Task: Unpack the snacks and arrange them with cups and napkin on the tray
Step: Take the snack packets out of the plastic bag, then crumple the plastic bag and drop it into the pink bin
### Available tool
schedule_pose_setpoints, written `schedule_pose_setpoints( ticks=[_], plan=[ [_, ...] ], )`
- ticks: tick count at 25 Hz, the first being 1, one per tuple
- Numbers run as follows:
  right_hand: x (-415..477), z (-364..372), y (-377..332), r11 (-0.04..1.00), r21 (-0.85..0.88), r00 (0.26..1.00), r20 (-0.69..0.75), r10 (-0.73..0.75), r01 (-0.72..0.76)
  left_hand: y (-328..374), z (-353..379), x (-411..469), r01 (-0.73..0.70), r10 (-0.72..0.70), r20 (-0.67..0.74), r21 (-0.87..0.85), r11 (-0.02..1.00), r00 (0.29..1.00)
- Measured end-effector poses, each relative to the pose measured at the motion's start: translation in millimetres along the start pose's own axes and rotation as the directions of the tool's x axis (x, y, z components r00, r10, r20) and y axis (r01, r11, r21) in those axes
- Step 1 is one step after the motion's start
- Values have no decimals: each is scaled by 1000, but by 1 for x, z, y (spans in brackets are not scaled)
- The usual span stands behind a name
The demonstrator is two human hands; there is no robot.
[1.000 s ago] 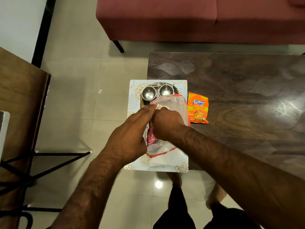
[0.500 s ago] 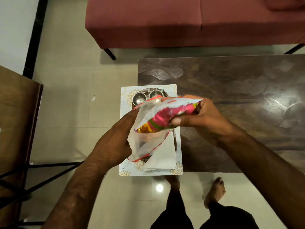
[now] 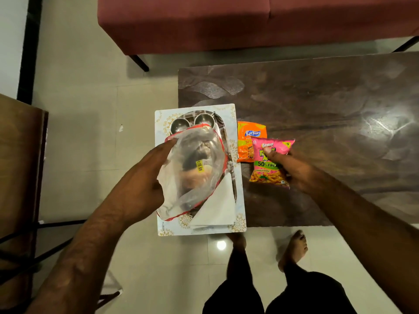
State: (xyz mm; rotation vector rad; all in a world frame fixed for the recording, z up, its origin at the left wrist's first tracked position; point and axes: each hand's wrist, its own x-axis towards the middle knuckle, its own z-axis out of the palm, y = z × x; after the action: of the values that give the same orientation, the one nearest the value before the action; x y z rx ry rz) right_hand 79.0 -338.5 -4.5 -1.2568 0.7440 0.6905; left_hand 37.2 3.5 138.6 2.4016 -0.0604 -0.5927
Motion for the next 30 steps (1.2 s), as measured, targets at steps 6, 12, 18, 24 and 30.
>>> schedule_pose_setpoints(
  ticks=[6,12,18,24,30],
  plan=[
    [46,10,62,972,-237,985,-168,-35,-6,-6,8,-2,-24,24,-22,-8,1000,999],
    [64,24,71,980,-194,985,-163,-65,33,-11,17,-6,40,-40,-33,-25,999,999],
    [30,13,52,740,-659,897,-235,-375,137,2,15,-13,94,-99,-31,-135,986,995],
    [-39,48,9,676,-631,921,195,-337,381,25,-10,-12,43,-76,-71,-380,924,995],
    [-93,81,-43,965,-206,922,380,-72,160,36,-35,-3,-64,-243,-247,-813,578,938]
  ],
)
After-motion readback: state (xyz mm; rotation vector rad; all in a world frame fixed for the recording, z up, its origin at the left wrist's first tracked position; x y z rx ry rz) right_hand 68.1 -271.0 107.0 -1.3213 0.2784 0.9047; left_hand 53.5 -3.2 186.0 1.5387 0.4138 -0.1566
